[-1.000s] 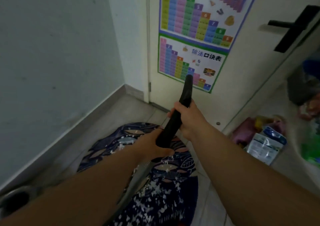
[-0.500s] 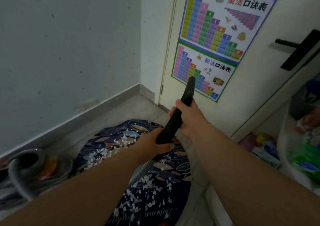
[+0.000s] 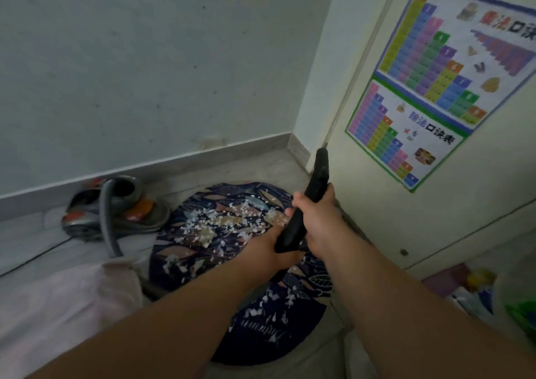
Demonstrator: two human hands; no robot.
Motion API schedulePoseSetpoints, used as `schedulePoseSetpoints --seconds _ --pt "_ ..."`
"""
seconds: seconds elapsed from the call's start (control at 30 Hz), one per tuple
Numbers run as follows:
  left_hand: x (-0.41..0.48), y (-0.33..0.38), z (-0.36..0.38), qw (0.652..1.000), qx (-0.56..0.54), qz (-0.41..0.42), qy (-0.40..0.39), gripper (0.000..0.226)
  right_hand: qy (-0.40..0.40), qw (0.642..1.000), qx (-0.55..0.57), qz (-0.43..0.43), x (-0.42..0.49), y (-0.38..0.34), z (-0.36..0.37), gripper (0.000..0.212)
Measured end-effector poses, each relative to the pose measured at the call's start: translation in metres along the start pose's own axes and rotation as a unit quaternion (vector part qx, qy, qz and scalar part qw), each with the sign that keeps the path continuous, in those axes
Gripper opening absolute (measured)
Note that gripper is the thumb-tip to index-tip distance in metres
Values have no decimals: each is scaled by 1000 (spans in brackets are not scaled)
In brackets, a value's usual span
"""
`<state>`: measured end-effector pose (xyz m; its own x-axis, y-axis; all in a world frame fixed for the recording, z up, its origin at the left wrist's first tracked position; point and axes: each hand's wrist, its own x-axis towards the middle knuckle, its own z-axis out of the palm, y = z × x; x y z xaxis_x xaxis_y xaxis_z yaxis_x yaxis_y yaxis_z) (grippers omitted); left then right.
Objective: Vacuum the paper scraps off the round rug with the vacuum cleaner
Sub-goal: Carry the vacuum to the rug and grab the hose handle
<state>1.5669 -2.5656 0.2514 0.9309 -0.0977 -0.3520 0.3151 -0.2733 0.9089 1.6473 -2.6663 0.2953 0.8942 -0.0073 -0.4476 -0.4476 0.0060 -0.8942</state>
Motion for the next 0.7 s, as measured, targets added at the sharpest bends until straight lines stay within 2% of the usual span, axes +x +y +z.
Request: schedulePoseSetpoints --seconds 0.07,0.17,0.27,0.43,0.7 --pt "-7 -13 23 999 -5 -24 30 37 -19 999 -35 8 1 22 -8 79" --pt "-20 -41 68 993 -23 -77 89 44 -64 995 -71 28 0 61 -30 81" --pt "-31 -67 113 986 -15 -119 115 36 -87 989 -103 53 -4 101 -55 82" --pt "-53 -108 170 978 7 -171 122 27 -65 984 -93 138 -19 169 -101 81" --pt "-68 -198 194 978 -23 -185 88 17 -11 981 -125 150 -24 268 -105 78"
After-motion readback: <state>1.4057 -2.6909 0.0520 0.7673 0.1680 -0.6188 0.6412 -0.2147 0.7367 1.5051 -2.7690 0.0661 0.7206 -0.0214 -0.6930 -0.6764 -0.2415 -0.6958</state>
